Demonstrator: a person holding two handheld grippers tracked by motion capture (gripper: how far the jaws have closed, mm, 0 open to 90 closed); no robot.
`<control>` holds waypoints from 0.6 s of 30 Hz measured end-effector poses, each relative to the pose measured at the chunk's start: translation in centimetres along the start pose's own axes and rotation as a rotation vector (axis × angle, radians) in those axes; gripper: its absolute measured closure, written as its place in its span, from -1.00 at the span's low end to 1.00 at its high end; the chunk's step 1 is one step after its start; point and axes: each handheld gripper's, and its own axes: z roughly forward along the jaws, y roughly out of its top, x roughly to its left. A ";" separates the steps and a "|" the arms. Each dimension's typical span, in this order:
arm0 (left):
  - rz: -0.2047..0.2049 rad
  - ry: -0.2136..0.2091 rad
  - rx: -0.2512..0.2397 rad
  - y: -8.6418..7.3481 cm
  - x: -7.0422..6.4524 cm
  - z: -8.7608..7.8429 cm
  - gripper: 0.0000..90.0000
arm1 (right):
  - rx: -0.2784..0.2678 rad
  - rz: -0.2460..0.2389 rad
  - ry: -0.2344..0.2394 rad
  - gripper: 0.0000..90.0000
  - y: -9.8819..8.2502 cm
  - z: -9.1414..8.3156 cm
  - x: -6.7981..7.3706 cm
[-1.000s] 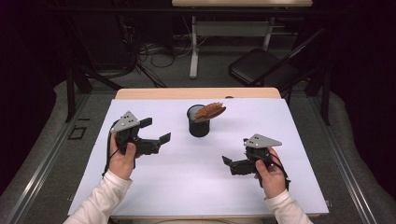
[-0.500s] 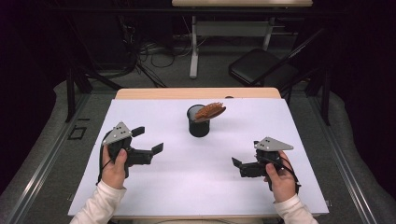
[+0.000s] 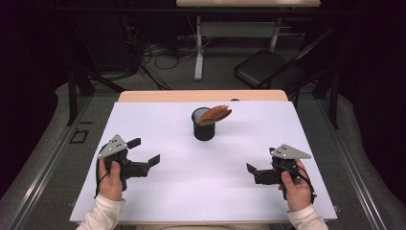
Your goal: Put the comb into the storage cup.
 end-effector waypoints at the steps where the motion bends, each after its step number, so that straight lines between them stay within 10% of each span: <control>1: 0.000 -0.003 0.001 -0.2 0.1 0.0 -0.99 | 0.001 -0.001 0.000 -1.00 -0.1 0.0 -0.1; 18: 0.019 0.009 -0.016 -2.9 1.3 -0.3 -0.99 | 0.000 0.031 -0.023 -1.00 -1.6 0.4 -1.2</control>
